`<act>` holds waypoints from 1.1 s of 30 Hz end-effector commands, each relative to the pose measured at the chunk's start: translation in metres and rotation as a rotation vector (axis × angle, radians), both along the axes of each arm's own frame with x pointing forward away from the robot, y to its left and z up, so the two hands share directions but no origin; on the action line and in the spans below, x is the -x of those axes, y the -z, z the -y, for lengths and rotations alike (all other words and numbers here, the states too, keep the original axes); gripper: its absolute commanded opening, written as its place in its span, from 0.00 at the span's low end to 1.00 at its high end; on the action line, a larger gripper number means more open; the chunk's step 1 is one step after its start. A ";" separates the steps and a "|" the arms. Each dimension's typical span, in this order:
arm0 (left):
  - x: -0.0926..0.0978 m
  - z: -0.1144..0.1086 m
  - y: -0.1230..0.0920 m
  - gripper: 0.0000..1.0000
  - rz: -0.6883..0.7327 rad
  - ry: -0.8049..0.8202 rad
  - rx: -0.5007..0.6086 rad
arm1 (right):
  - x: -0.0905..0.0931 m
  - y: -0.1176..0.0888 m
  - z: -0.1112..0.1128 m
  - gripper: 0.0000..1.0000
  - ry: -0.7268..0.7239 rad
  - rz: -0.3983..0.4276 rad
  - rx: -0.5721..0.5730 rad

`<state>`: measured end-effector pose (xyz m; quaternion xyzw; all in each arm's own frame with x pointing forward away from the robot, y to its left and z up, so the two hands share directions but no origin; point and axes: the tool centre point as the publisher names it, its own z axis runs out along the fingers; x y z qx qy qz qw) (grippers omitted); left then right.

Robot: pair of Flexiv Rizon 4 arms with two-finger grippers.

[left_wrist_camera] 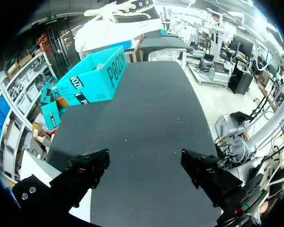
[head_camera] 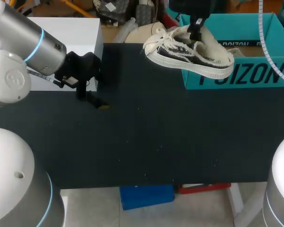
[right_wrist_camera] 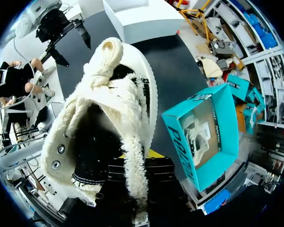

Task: Take the shoe out of the shoebox, open the shoe tongue, remove and reinsert the insole, then place the shoe into the shoebox

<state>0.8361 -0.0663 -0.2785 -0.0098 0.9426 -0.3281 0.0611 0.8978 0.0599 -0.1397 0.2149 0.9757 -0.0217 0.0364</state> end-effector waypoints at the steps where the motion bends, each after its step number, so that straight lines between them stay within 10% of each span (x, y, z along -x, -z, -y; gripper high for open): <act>1: 0.001 0.001 0.001 1.00 0.003 -0.004 -0.002 | -0.003 -0.003 0.000 0.00 -0.379 -0.050 0.039; 9: 0.001 0.001 0.001 1.00 0.003 -0.004 -0.002 | -0.011 0.001 0.012 0.00 -0.371 -0.040 0.050; 33: 0.001 0.001 0.001 1.00 0.003 -0.004 -0.002 | -0.160 0.006 0.115 0.00 -0.417 -0.065 0.141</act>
